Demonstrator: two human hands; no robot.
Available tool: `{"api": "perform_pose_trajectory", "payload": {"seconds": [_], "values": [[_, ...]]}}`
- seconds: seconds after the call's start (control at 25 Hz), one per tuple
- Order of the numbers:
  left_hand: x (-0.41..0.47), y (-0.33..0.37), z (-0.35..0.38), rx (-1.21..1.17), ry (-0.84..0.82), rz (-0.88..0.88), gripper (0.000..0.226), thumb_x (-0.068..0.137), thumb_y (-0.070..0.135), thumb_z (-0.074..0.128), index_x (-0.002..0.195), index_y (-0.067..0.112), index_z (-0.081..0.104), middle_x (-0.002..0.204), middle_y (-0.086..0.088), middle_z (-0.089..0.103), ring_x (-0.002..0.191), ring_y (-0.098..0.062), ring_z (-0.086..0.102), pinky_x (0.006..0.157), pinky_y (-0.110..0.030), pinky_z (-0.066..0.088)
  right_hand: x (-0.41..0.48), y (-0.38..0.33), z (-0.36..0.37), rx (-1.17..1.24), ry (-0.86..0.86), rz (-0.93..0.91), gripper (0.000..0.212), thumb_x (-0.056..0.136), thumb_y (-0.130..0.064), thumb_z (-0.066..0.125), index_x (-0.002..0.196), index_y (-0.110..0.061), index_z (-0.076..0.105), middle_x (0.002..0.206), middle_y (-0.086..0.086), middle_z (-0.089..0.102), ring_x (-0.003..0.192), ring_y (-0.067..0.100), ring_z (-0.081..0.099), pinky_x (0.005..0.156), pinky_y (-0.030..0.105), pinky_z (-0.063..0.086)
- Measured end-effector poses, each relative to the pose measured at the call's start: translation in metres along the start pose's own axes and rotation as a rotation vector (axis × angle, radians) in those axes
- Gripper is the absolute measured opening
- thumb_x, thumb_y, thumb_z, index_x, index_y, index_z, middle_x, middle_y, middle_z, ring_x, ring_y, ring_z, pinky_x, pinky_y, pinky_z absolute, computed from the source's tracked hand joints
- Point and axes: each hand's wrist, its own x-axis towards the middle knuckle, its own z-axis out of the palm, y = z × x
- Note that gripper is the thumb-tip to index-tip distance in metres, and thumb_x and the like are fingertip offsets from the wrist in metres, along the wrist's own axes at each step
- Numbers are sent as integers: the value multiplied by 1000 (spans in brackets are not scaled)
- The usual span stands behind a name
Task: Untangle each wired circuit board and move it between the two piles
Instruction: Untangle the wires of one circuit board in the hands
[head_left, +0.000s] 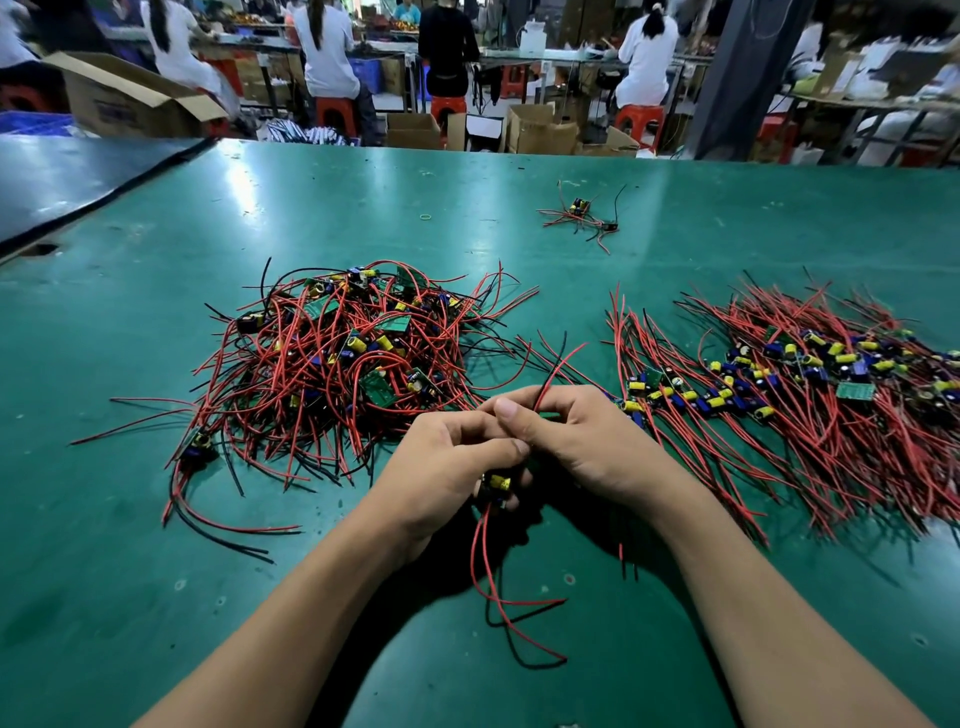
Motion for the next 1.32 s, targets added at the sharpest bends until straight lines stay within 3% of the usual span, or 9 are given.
{"api": "perform_pose_trajectory", "payload": {"seconds": [0.16, 0.24, 0.44, 0.6, 0.68, 0.8, 0.92, 1.08, 1.32], "values": [[-1, 3, -2, 15, -34, -56, 11, 86, -1, 66, 75, -2, 64, 65, -20, 63, 49, -22, 56, 48, -24, 50, 3, 5, -6, -362, 202, -159, 10, 93, -35, 69, 86, -31, 76, 86, -19, 75, 88, -8, 67, 80, 11, 48], [0, 5, -1, 31, -56, -73, 11, 86, 2, 66, 75, 0, 64, 65, -18, 64, 50, -24, 56, 49, -24, 50, 5, 8, -12, -467, 328, -214, 12, 93, -34, 70, 91, -25, 79, 91, -21, 72, 95, -10, 65, 86, 12, 46], [0, 8, 1, 59, -68, -80, 11, 87, 3, 66, 77, 0, 66, 66, -16, 64, 52, -23, 57, 52, -24, 51, 8, 12, -16, -411, 532, -214, 34, 99, -38, 60, 86, -12, 78, 78, -1, 71, 73, 4, 65, 70, 22, 49], [1, 5, 5, 7, -3, -87, 12, 88, 3, 66, 91, -8, 68, 70, -17, 63, 54, -21, 59, 48, -25, 52, 11, 6, 3, 20, 402, 39, 48, 99, -51, 53, 86, -13, 78, 55, 7, 42, 43, 12, 36, 43, 22, 28], [2, 4, 7, 11, 35, -88, 12, 90, 8, 66, 86, -2, 71, 63, -15, 63, 50, -20, 57, 46, -24, 50, 8, 2, 6, 147, 260, 103, 40, 93, -47, 64, 92, -9, 78, 58, 8, 52, 41, 12, 45, 42, 18, 37], [2, 3, 5, 40, 57, -56, 17, 90, 6, 65, 75, -1, 68, 58, -13, 60, 45, -18, 55, 43, -22, 46, 3, 1, 7, 257, 61, 143, 40, 89, -35, 71, 101, 3, 72, 76, 18, 68, 53, 21, 63, 52, 28, 55], [0, 4, 4, 59, 32, -43, 26, 89, 3, 64, 64, 7, 62, 55, -12, 58, 42, -17, 51, 41, -20, 42, 2, 1, 2, 70, 51, 77, 34, 96, -34, 64, 94, -1, 73, 68, 9, 67, 54, 15, 57, 55, 25, 48], [-1, 6, 4, 95, 5, -46, 22, 89, 5, 64, 67, 7, 63, 53, -10, 57, 40, -15, 49, 40, -19, 40, 3, 0, -12, -357, 266, 4, 37, 101, -41, 56, 91, -14, 79, 58, -18, 64, 50, -4, 48, 52, 13, 35], [-3, 9, 4, 142, -48, -36, 18, 90, 4, 64, 72, 2, 63, 55, -10, 56, 42, -11, 51, 41, -19, 41, 3, 5, -24, -480, 425, -55, 32, 101, -35, 58, 90, -12, 77, 57, -13, 59, 51, -2, 47, 52, 11, 35]]}}
